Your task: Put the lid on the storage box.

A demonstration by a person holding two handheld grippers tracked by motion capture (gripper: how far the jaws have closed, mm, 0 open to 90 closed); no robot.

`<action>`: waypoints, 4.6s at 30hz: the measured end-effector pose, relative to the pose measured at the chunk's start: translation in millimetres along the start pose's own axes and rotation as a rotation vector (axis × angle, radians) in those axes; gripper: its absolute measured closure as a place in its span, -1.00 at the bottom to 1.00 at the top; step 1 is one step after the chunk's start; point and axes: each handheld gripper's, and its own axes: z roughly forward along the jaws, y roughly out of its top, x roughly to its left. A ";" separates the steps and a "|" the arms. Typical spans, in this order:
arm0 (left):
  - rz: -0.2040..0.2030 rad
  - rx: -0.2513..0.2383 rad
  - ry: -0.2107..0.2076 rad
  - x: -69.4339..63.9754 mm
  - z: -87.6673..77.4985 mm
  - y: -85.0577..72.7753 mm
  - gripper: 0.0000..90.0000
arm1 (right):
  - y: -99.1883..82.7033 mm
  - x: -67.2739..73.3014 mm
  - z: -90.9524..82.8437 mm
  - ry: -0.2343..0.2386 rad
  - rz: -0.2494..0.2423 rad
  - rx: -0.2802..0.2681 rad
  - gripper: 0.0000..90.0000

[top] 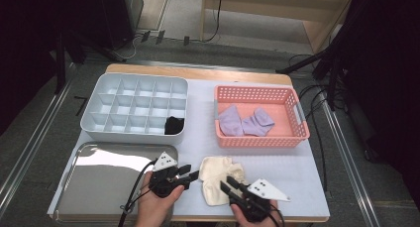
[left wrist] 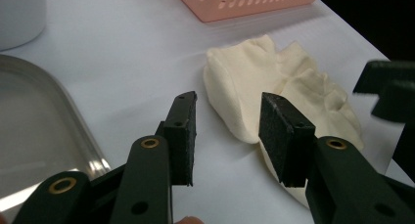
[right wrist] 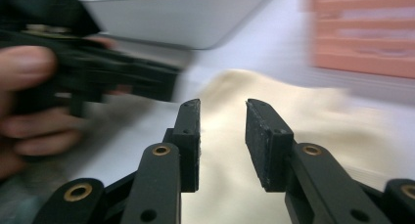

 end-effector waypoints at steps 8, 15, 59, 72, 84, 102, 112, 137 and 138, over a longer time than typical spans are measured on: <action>0.031 0.016 -0.025 -12.5 -1.0 -7.5 0.19 | -11.8 -40.1 -15.5 -0.137 0.101 0.064 0.40; 0.062 0.060 -0.051 -16.0 4.6 -9.4 0.21 | -20.0 -43.7 -20.0 -0.164 0.088 0.103 0.43; 0.090 0.020 -0.055 -15.3 11.5 17.1 0.96 | 6.2 -40.3 -17.8 -0.111 0.050 -0.027 0.91; 0.095 0.026 0.027 -8.2 22.1 16.5 0.85 | -2.5 -47.6 10.2 -0.159 0.044 0.037 0.86; 0.039 0.036 0.060 -6.7 26.0 15.5 0.21 | -3.8 -51.7 14.5 -0.162 0.089 0.119 0.40; -0.012 0.114 -0.067 -16.5 18.2 2.8 0.72 | -2.2 -38.5 -10.5 -0.089 0.085 0.135 0.88; 0.006 0.073 -0.051 -18.1 18.2 4.2 0.51 | 7.3 -26.6 -8.9 -0.096 0.026 0.022 0.88; 0.006 0.106 -0.059 -14.6 18.6 3.3 0.71 | -0.4 -55.2 -13.8 -0.185 0.126 0.068 0.77; 0.008 0.101 -0.057 -14.6 18.4 3.5 0.71 | -0.4 -55.2 -13.8 -0.185 0.126 0.068 0.77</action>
